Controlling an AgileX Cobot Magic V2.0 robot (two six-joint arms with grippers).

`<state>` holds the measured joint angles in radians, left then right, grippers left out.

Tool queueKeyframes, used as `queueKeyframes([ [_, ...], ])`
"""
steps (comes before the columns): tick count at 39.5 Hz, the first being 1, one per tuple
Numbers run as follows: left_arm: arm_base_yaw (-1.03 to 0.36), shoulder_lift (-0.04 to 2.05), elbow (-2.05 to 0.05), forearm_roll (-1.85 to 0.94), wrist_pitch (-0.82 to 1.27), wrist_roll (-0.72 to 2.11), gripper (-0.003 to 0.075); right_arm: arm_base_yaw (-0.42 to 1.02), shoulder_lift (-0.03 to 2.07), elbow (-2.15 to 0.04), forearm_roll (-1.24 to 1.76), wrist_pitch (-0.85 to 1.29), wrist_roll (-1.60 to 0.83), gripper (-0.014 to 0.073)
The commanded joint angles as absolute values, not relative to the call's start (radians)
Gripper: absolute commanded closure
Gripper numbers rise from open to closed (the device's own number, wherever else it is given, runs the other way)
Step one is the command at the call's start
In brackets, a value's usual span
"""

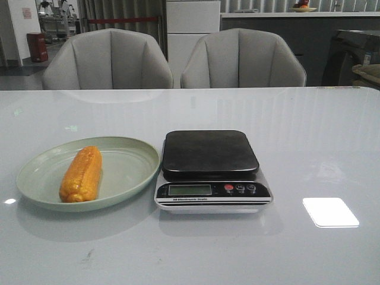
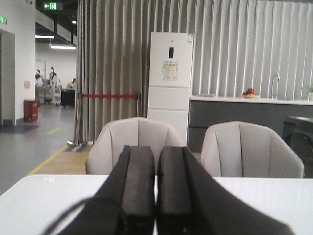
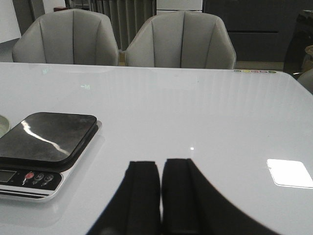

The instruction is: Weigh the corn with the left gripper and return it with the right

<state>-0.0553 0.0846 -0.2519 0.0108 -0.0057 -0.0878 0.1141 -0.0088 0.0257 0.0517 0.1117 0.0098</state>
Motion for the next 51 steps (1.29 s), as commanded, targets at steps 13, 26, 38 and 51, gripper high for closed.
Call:
queueKeyframes([
  [13,-0.062,0.411,-0.556,-0.025,0.375,-0.101,0.0596,0.109,-0.029,0.037,0.04,0.036,0.0,0.0407],
  [26,-0.062,0.473,-0.54,-0.025,0.394,-0.101,0.0594,0.109,-0.029,0.037,0.04,0.036,0.0,0.0407],
  [38,-0.164,0.478,-0.542,0.024,0.413,-0.091,0.0284,0.109,-0.029,0.037,0.04,0.036,0.0,0.0407],
  [51,-0.189,0.609,-0.58,-0.059,0.421,-0.091,0.0092,0.109,-0.029,0.037,0.04,0.036,0.0,0.0407],
])
